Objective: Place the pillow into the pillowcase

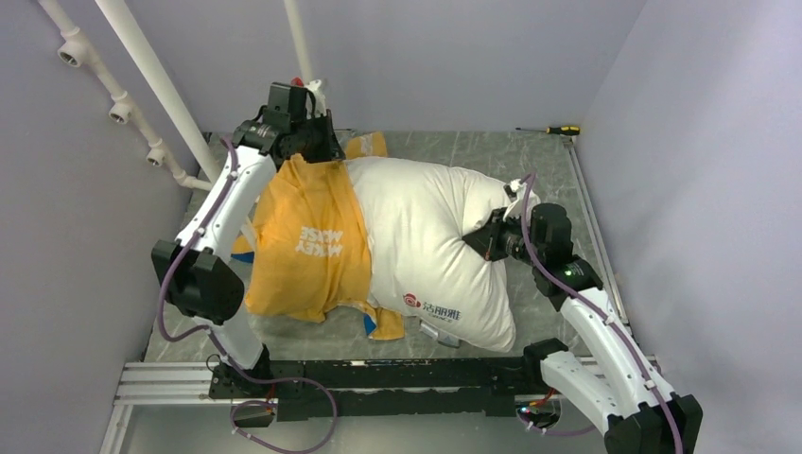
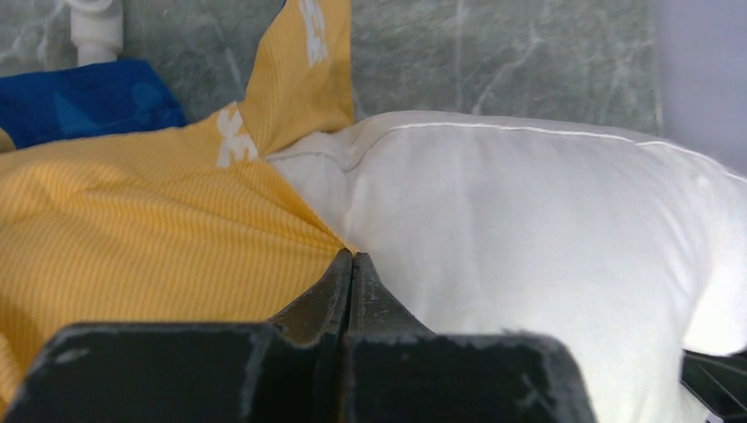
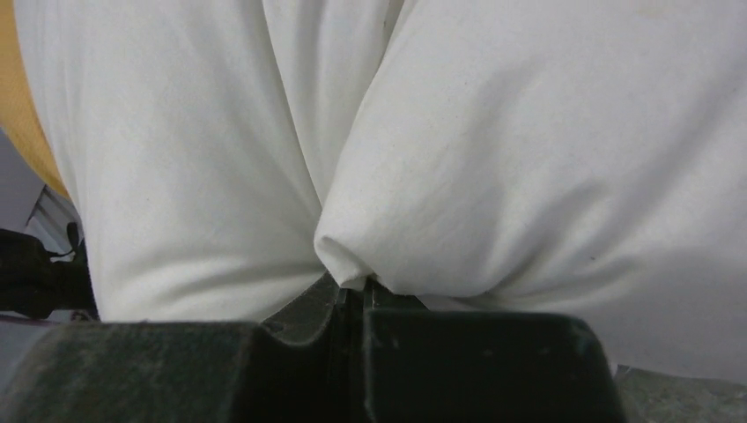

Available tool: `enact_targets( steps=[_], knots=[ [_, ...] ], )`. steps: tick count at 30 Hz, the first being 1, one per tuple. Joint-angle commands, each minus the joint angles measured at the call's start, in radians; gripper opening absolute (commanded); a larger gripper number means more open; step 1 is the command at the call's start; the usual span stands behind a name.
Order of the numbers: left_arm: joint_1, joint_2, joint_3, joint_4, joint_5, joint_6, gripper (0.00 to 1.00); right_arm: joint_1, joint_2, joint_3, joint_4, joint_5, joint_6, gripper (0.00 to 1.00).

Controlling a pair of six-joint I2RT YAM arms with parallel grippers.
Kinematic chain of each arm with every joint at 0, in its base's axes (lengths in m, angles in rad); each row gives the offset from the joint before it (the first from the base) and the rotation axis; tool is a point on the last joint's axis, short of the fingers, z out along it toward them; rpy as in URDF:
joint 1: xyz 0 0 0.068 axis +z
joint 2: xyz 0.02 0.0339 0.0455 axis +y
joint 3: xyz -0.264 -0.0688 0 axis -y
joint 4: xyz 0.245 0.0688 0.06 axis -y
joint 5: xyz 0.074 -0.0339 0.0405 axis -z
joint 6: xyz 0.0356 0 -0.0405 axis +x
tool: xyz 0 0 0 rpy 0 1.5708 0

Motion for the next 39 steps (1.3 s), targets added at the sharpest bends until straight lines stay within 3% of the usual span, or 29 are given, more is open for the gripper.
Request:
enact_targets(
  steps=[1,13,20,24,27,29,30,33,35,39],
  knots=[
    [-0.017,-0.154,-0.003,0.141,0.185,-0.049,0.00,0.047,0.006,0.063,0.000,-0.233,0.016,0.00],
    [-0.202,-0.177,0.142,0.172,0.259,-0.098,0.00,0.045,-0.034,0.186,0.270,-0.293,0.210,0.00],
    [-0.351,0.002,0.330,0.195,0.302,-0.151,0.00,0.045,-0.067,0.095,0.530,-0.244,0.384,0.00],
    [-0.437,0.159,0.544,0.181,0.331,-0.182,0.00,0.045,-0.061,0.057,0.681,-0.223,0.466,0.00],
    [-0.470,0.272,0.719,0.160,0.373,-0.209,0.00,0.045,-0.049,0.038,0.691,-0.209,0.471,0.00],
    [-0.457,0.283,0.748,0.077,0.296,-0.165,0.00,0.045,-0.064,0.034,0.630,-0.190,0.439,0.00],
    [-0.442,0.262,0.722,0.035,0.232,-0.136,0.04,0.046,-0.074,0.036,0.589,-0.182,0.412,0.00],
    [-0.362,0.119,0.525,-0.010,0.060,-0.100,0.45,0.045,-0.103,0.036,0.490,-0.168,0.350,0.00],
    [-0.296,0.033,0.391,-0.019,-0.037,-0.089,0.66,0.045,-0.116,0.023,0.456,-0.173,0.333,0.00],
    [-0.169,-0.059,0.242,-0.089,-0.178,-0.081,0.77,0.045,-0.128,-0.013,0.440,-0.200,0.336,0.00]
  ],
)
